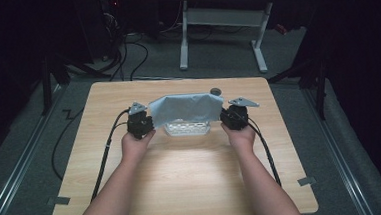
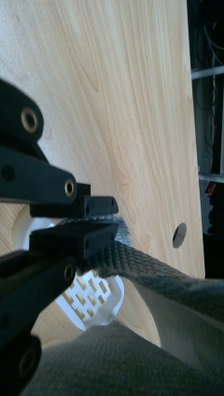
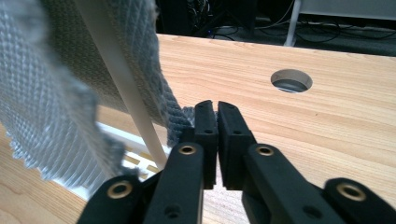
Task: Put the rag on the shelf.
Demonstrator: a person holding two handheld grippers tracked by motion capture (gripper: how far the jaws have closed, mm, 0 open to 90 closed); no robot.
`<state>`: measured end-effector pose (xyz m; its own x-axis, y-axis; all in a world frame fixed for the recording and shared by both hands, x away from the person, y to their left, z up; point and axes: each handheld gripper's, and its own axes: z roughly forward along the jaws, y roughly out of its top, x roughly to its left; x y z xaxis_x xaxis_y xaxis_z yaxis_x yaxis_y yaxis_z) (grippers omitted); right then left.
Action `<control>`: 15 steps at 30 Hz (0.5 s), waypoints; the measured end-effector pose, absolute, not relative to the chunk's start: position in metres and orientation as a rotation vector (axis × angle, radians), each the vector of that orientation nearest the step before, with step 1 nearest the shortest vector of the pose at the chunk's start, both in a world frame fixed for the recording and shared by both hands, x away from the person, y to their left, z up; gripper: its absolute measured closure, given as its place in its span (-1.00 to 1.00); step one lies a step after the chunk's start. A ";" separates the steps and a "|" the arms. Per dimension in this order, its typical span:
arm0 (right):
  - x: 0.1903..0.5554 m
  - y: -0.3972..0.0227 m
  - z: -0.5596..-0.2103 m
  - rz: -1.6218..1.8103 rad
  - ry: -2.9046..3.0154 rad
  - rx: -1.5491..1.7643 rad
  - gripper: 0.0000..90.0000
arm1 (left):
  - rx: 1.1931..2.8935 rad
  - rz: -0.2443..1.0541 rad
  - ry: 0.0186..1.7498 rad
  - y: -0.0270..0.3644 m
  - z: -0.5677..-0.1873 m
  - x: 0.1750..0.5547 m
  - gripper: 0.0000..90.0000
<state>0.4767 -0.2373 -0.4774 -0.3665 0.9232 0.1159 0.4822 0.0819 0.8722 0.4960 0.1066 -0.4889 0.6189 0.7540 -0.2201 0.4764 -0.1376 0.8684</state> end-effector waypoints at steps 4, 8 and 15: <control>0.476 -0.240 -0.473 1.220 1.882 1.391 0.65 | 1.751 0.340 1.035 0.115 -0.485 0.496 0.58; 0.474 -0.244 -0.465 1.224 1.857 1.375 0.52 | 1.722 0.368 1.052 0.123 -0.479 0.495 0.39; 0.469 -0.257 -0.452 1.209 1.814 1.342 0.32 | 1.677 0.403 1.085 0.143 -0.469 0.490 0.17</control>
